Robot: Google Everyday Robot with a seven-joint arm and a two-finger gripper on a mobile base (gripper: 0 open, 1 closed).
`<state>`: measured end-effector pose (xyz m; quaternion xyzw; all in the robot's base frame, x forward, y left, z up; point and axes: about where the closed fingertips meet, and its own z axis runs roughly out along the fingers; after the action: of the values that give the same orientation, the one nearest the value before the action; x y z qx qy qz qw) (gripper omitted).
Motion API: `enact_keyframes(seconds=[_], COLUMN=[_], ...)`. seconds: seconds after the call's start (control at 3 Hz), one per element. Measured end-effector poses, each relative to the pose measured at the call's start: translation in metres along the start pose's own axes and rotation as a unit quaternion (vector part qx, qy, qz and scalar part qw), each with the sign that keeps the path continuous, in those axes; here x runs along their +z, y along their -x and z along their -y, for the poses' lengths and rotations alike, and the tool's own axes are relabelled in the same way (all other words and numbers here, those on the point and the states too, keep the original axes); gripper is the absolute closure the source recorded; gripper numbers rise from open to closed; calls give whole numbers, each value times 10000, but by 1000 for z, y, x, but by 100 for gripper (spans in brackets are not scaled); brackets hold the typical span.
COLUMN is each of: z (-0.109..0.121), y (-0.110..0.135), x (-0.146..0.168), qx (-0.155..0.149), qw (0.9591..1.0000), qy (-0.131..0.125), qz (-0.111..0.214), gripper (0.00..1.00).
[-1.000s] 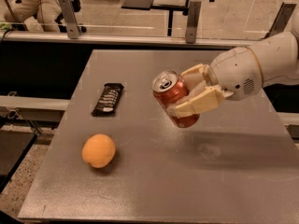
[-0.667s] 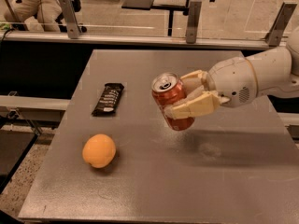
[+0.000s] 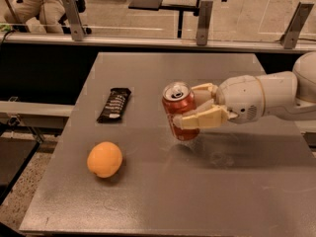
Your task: Place coke can upright
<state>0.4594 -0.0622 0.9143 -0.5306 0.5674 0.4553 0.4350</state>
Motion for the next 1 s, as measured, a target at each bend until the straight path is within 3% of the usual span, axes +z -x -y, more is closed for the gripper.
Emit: enact_keyframes(seconds=[0.67,1.0], z=[5,8], y=[-13,-19], x=[-4,-4], qx=[-21,-28], qw=[9986,9970], qy=[-19,-7], qz=[537,777], gripper=[100,82])
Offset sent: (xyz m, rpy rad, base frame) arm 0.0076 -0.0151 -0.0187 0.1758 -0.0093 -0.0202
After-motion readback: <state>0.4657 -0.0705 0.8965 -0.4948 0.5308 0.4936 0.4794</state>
